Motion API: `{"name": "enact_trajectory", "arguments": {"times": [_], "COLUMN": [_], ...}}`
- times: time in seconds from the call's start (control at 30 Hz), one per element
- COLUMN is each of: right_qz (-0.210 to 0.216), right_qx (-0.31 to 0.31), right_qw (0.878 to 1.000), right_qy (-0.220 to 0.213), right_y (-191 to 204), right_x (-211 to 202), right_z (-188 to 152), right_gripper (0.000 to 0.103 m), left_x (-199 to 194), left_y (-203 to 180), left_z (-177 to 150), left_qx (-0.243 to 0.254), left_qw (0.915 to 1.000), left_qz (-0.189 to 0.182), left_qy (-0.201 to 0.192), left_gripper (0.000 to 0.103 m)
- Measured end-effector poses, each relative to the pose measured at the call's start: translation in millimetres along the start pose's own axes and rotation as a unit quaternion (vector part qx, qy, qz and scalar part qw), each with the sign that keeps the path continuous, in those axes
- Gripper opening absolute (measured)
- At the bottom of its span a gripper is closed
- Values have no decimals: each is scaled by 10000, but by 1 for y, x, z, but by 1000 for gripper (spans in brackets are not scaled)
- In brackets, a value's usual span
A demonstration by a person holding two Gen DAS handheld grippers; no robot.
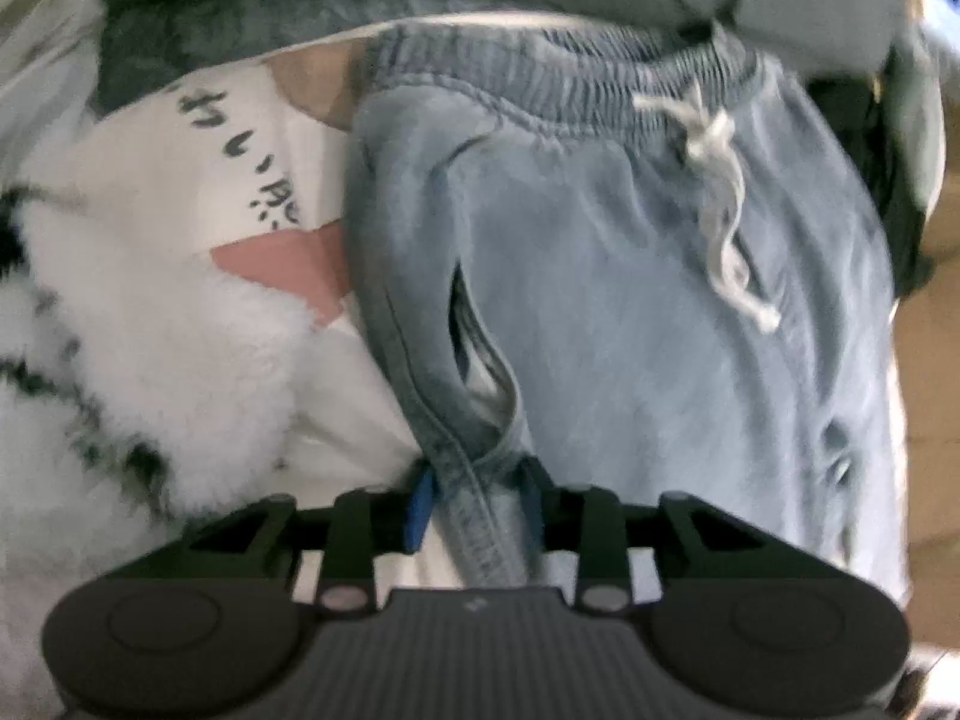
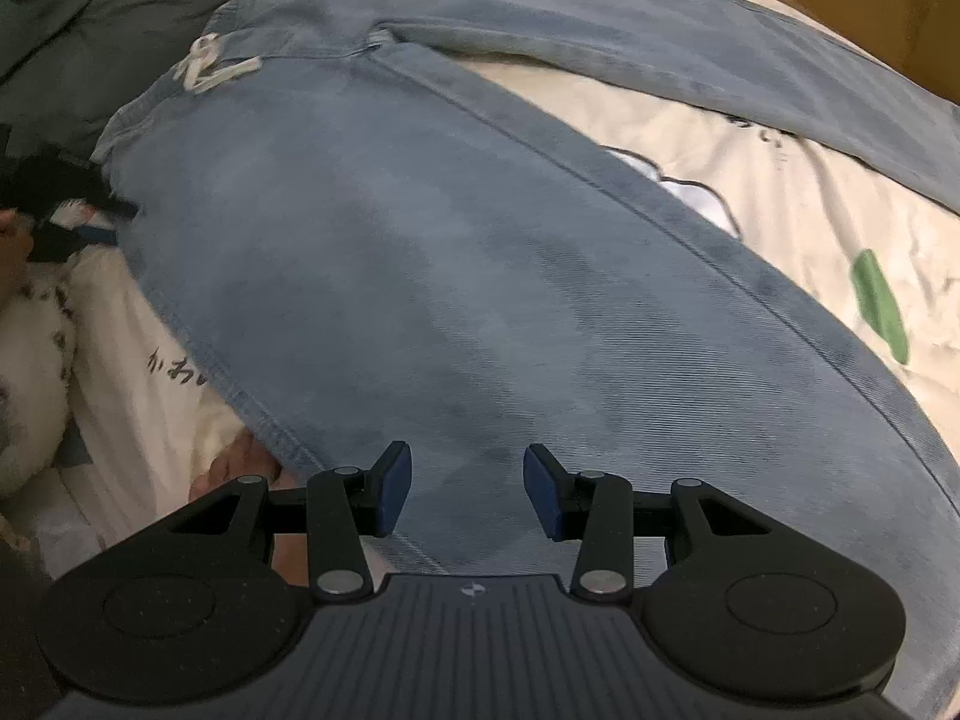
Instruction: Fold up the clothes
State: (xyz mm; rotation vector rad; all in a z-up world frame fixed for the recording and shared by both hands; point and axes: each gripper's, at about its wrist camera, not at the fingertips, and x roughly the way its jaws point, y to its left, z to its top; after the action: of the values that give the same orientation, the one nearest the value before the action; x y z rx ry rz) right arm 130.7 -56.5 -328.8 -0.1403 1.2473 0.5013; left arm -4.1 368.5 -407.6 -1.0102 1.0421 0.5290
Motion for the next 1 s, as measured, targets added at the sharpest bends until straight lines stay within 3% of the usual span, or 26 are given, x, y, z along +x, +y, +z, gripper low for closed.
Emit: {"name": "enact_trajectory", "arguments": {"times": [0.3,0.6,0.8,1.0], "right_qz": [345,611,749,575], "right_qx": [-440,-793,-820,-964], "right_qw": [9984,9950,9938,9937], "right_qy": [-5,-42,-63,-25], "right_y": [35,68,85,98], "right_x": [14,38,55,68], "right_z": [-1,1,6,15], "right_gripper": [48,48,49,50], "left_x": [-16,-13,-13,-8], "left_y": [17,13,11,3], "left_z": [-7,-3,-1,4], "left_qx": [-169,-142,-467,-609], "left_qw": [9954,9938,9909,9902], "left_qz": [-836,-967,-1156,-1167], "left_qy": [-440,-522,-497,-466], "left_gripper": [31,22,19,18]}}
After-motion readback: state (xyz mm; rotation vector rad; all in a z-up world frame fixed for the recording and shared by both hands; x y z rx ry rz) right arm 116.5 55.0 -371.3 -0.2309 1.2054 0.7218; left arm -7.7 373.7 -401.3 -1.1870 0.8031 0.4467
